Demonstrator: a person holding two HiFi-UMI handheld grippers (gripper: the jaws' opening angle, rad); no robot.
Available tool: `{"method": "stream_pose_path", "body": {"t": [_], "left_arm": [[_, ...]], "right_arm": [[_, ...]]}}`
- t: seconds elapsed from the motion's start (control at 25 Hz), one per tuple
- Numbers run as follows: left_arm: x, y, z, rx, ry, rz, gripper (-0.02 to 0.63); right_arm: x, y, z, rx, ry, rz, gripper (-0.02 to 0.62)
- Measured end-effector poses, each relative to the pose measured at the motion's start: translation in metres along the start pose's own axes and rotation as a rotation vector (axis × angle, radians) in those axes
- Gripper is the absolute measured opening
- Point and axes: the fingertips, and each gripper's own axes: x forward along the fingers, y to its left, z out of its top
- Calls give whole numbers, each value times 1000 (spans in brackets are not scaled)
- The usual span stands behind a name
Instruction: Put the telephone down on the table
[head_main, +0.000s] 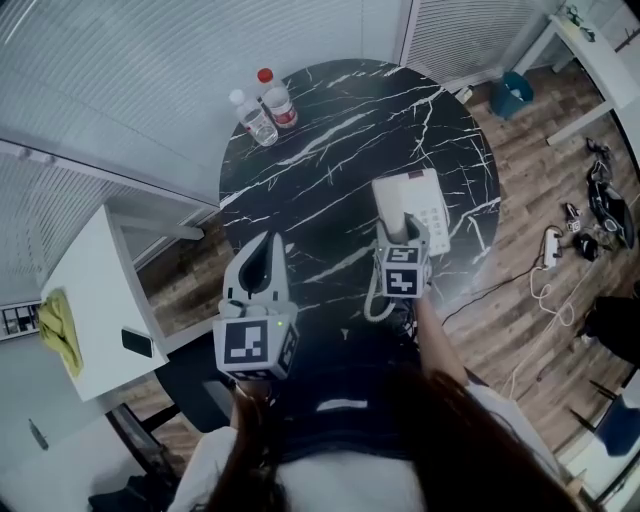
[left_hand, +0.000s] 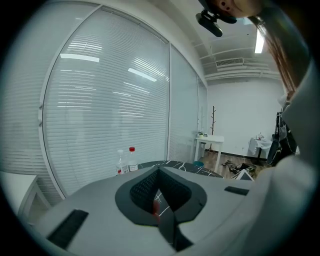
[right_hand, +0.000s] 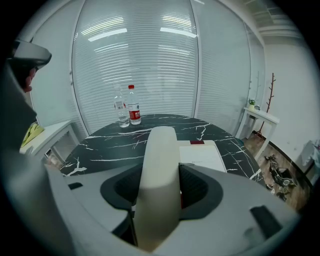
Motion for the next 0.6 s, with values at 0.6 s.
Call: {"method": "stream_pose_path", "body": {"t": [0.6], "left_arm": [[-12,22,3,-22,-33,-6,0]], "right_arm": [[-4,30,7,-42,-5,22,221]]}}
